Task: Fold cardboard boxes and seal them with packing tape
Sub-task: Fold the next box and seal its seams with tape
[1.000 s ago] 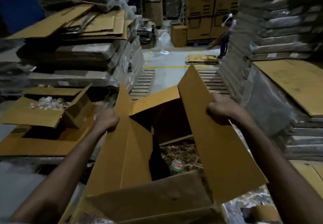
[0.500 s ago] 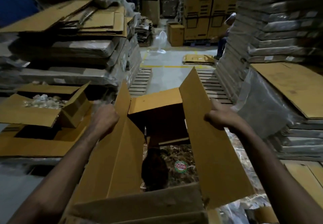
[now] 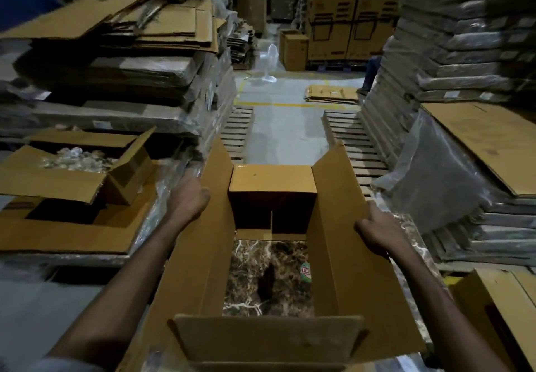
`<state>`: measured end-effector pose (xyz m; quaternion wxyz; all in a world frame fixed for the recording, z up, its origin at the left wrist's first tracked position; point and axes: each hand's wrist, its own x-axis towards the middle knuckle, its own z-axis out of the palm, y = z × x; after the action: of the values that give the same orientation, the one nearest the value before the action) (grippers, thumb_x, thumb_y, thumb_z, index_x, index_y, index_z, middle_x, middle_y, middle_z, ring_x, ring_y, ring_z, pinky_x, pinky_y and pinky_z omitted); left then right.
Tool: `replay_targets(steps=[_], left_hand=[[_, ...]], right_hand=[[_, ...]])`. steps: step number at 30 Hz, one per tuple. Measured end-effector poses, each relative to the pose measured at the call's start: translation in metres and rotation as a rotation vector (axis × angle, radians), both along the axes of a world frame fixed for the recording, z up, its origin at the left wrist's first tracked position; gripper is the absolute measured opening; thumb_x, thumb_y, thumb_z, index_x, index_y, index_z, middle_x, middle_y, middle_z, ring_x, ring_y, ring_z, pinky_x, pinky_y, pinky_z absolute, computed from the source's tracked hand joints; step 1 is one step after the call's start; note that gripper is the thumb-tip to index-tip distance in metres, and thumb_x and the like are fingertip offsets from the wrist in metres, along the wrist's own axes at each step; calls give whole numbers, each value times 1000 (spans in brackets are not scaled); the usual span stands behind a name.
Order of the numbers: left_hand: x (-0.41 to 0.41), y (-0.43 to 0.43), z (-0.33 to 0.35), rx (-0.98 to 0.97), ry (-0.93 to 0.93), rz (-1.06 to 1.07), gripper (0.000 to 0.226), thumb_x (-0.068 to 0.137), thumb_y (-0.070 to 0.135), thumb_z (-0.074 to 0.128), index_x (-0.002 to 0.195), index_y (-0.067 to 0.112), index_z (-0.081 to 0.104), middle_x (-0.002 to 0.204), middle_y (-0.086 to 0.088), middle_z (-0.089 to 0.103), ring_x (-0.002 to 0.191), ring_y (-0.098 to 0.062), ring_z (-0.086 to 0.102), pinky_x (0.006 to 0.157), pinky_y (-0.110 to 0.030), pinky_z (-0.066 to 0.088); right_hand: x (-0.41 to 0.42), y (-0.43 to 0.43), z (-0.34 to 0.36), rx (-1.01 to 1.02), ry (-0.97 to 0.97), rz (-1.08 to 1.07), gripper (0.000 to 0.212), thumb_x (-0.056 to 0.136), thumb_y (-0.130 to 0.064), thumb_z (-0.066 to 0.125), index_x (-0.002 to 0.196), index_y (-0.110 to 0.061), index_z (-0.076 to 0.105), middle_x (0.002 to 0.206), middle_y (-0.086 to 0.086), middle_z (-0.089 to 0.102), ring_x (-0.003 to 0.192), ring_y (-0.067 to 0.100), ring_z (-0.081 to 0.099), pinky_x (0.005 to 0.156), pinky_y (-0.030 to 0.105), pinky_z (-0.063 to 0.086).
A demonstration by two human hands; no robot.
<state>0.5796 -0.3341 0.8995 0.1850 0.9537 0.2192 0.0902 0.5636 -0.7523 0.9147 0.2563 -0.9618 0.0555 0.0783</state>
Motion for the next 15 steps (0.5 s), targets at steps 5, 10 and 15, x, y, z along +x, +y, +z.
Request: replay_targets(steps=[5, 10, 15], left_hand=[[3, 15, -8, -96, 8, -16, 30, 102, 32, 62, 121, 8, 61, 109, -13, 66, 96, -34, 63, 83, -44, 56], [-15, 66, -38, -292, 6, -80, 49, 99, 41, 66, 138, 11, 60, 127, -18, 69, 110, -39, 66, 92, -51, 56], [-51, 73, -90, 37, -1, -135, 64, 104, 43, 54, 159, 23, 29, 156, -15, 46, 139, -38, 48, 108, -57, 45]], right_hand=[[1, -9, -8, 34, 15, -42, 33, 96, -29, 54, 127, -21, 44, 94, -1, 58, 86, 22, 60, 78, 43, 53], [-5, -39, -36, 216, -2, -154, 44, 93, -34, 67, 132, -22, 51, 118, 10, 65, 97, 27, 63, 85, 46, 55], [-25, -51, -95, 90, -110, -207, 74, 95, -59, 61, 153, -28, 28, 146, 13, 54, 122, 38, 60, 96, 58, 51]])
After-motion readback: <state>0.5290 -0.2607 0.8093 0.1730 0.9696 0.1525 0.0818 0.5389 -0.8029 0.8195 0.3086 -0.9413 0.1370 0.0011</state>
